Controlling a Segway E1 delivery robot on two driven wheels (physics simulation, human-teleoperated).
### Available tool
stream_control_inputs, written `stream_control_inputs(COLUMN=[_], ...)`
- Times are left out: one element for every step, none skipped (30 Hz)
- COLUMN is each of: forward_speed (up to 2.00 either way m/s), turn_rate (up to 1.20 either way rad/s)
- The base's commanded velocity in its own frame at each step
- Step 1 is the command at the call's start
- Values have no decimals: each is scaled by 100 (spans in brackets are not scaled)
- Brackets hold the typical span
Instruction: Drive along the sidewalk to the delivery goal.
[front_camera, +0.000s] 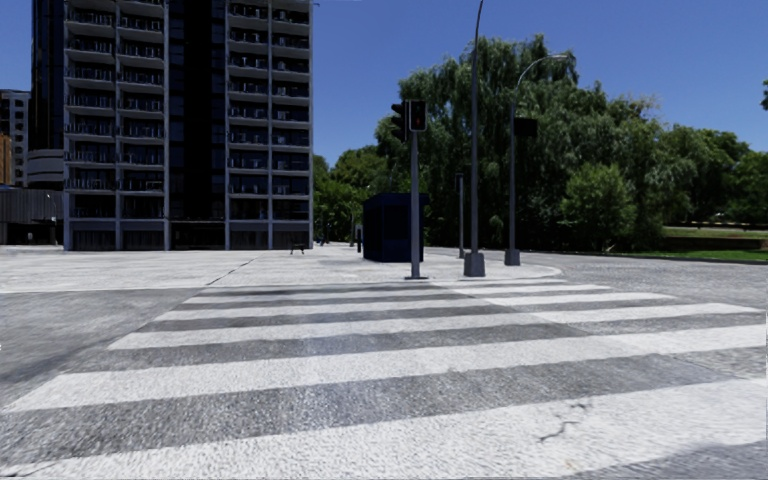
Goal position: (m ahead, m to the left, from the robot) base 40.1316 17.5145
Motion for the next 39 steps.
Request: stream_control_inputs(forward_speed=[200, 200, 200, 200, 200, 200, 200, 200, 200, 200, 200, 200, 200, 200, 200, 200, 200, 200, 200, 200, 200, 200, 200, 200, 200, 200, 200, 200, 200, 200, 200, 200, 200, 200, 200, 200, 200, 200, 200], turn_rate=[26, 25, 24, 24, 20, 11, 5, 5, 0, 0, 0, 0, 0, 0, 0, 0, 0, 0, 0, 0, 0, 0, 0, 0, 0, 0, 0, 0, 3, 6, 7, 7, 7, 7, 7, 7, 7, 7, 10])
